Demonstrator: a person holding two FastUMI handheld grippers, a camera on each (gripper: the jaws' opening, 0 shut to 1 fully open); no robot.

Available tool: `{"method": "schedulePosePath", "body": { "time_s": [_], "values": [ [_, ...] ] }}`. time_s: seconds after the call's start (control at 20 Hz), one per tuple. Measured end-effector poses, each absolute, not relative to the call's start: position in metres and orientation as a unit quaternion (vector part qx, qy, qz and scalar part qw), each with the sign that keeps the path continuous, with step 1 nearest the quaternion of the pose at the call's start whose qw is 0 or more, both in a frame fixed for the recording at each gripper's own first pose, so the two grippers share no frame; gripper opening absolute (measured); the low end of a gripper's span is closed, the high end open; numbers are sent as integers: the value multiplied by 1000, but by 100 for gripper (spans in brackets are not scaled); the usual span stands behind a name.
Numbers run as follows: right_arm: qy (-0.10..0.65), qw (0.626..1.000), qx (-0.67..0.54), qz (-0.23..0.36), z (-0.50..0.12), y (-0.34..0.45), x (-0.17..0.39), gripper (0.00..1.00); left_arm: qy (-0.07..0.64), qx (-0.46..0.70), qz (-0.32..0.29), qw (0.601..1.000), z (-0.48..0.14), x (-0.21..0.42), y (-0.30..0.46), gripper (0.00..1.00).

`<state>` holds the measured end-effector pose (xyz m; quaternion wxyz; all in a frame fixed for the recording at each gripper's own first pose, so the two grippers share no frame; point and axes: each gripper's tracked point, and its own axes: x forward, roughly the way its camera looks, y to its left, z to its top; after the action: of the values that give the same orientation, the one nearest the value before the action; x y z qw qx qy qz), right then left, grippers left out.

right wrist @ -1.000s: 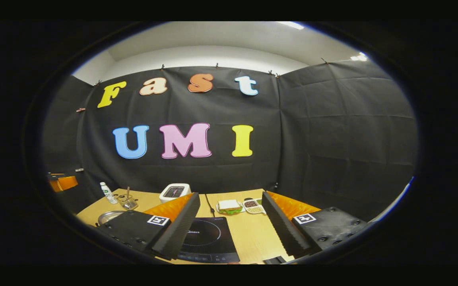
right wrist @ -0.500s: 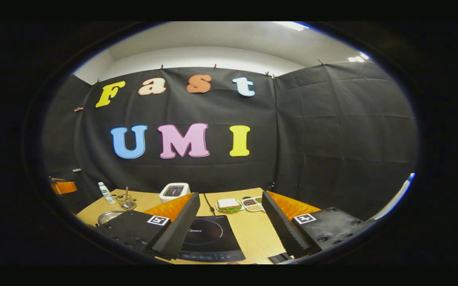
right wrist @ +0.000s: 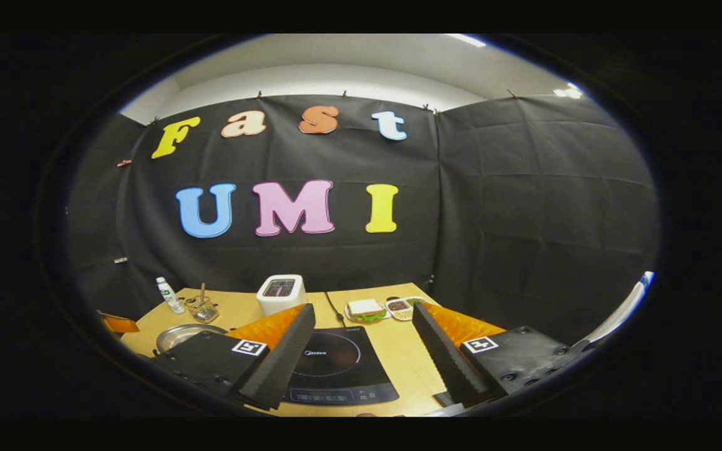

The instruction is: First push the handle of the pot to place it horizontally, then grasp the pot with both hands and set it on the induction cooktop.

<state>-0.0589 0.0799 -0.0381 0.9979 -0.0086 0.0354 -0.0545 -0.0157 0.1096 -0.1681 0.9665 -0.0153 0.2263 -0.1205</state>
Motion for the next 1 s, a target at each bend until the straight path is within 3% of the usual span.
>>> {"method": "schedulePosePath", "body": {
  "time_s": [0.15,0.25,1.0],
  "values": [
    [50,997,-36,-45,-50,91,-60,97,258,-21,-126,958,-197,-22,119,7],
    [58,997,-47,-33,-55,103,-61,98,279,-49,-138,949,-215,-26,117,5],
    [123,990,-70,-12,-103,136,-70,98,405,-15,-173,898,-339,-41,180,5]
  ]
}}
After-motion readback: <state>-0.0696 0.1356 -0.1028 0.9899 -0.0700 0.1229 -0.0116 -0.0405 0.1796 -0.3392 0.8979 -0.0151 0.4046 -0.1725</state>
